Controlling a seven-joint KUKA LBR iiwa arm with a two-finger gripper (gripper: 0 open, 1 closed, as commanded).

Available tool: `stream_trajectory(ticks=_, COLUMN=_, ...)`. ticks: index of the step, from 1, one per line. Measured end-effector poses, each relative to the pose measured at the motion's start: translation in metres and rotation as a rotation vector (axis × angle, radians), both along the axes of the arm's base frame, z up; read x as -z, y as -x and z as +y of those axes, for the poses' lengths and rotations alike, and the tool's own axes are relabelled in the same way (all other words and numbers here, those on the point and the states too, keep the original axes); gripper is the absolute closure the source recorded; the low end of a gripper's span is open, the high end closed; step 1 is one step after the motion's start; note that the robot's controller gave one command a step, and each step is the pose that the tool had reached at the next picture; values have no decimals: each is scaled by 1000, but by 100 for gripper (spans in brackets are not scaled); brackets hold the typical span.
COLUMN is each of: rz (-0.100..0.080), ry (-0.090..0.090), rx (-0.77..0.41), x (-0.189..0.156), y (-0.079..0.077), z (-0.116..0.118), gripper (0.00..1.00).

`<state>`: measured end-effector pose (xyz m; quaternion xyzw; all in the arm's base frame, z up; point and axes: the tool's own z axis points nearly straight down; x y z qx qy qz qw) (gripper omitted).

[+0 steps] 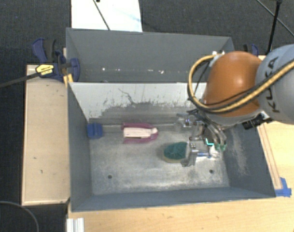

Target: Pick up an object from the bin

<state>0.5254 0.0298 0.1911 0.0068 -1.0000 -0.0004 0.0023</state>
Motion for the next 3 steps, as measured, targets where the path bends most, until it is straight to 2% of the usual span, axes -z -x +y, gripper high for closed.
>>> stream_trajectory(ticks=1, rz=-1, ry=2, rx=209, x=100, y=4, z=-48, gripper=0)
stream_trajectory(ticks=2, rz=-10, ry=1, rx=208, x=96, y=2, z=-47, gripper=100)
stream_trajectory(ticks=3, rz=-15, ry=0, rx=300, x=-76, y=10, z=-43, gripper=100)
